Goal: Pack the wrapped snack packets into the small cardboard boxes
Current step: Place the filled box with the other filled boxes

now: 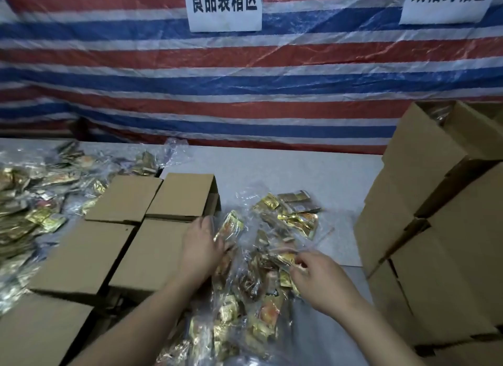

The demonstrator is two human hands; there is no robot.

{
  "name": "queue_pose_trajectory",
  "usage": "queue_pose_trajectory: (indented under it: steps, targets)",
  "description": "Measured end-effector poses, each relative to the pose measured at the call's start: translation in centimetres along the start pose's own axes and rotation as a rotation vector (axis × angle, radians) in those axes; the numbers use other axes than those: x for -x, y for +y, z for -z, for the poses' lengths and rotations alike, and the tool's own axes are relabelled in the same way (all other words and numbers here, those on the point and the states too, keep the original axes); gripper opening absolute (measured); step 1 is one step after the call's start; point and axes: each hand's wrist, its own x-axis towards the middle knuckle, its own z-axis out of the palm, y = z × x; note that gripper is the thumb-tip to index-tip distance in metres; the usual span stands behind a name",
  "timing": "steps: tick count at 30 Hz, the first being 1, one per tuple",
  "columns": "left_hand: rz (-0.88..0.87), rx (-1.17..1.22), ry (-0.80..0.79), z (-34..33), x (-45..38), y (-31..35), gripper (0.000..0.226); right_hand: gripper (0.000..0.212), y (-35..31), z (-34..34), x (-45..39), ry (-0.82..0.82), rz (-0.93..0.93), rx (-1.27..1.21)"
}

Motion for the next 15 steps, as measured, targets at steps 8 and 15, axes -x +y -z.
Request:
queue_pose_trajectory:
  steps: [8, 15]
  targets:
    - [0.311, -0.355, -0.292, -2.9, -0.1, -5.6, 0.096, 0.020, -2.1, -3.4, -2.9, -0.088, 0.065, -0.009]
    - [0.210, -0.432, -0.254, 0.4, 2.4, -4.6, 0.080, 0.027, -4.3, -4.7, -2.8, -0.145, 0.081, 0.010]
